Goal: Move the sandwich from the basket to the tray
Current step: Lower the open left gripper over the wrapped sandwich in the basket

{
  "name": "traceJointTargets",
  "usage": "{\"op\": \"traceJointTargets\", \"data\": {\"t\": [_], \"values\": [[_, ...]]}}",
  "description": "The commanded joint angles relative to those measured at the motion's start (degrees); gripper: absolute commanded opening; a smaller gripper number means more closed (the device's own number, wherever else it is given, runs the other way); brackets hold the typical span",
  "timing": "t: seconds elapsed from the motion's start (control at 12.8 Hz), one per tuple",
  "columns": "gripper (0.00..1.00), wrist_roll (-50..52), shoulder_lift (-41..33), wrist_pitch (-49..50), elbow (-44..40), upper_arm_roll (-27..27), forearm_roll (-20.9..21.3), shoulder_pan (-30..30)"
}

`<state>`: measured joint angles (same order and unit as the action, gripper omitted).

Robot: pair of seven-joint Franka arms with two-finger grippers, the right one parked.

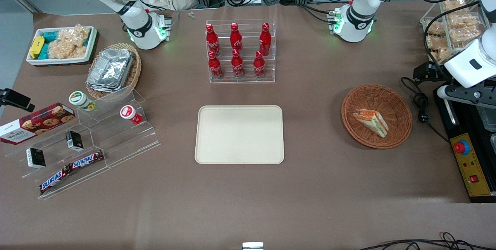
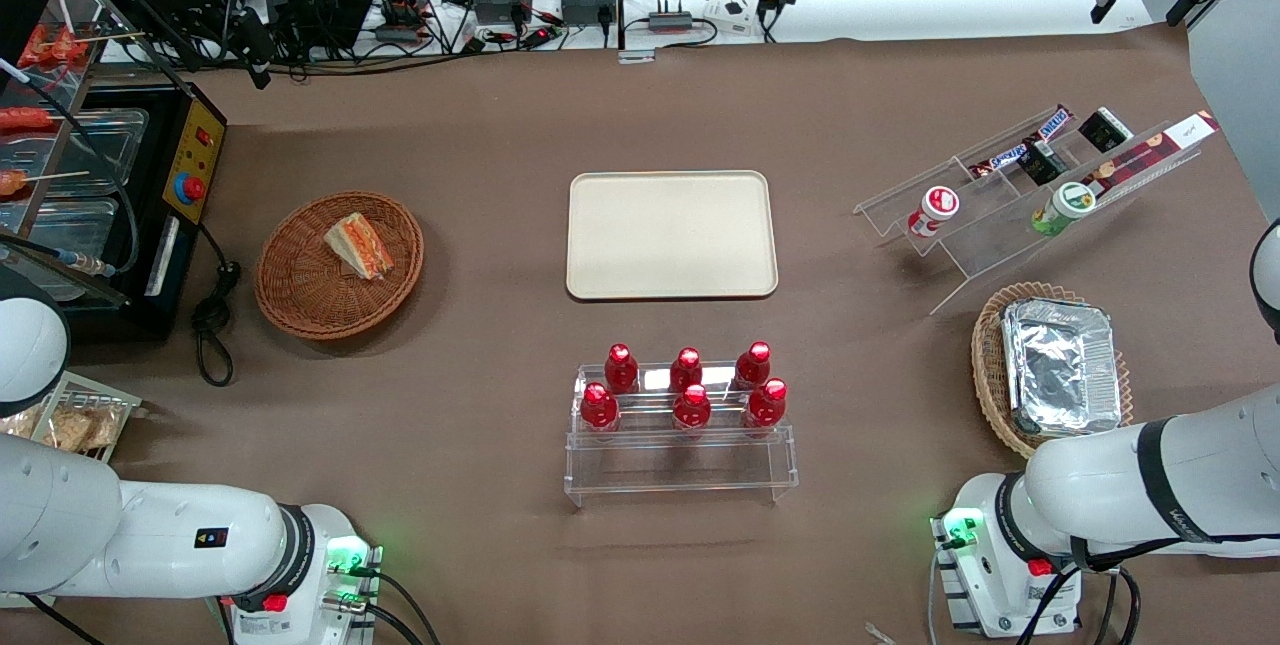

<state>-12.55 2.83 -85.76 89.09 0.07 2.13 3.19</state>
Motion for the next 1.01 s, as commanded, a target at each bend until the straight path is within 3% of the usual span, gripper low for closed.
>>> {"op": "traceJointTargets", "data": {"t": [0.0, 0.31, 0.55, 0.78, 0.94], "values": [[1.0, 0.6, 0.9, 1.4, -1.9, 0.0, 0.4, -0.1], [1.0, 5.3, 2.7, 1.8, -0.3, -0.2, 0.2, 0.2], [0.99, 12.1, 0.3, -3.6, 6.8, 3.6, -7.2, -0.6], [1.0, 23.7, -2.3, -12.2, 16.3, 4.1, -6.4, -0.4], [1.0, 35.5, -3.9, -19.8, 22.6, 3.8, -3.0, -0.1]]}}
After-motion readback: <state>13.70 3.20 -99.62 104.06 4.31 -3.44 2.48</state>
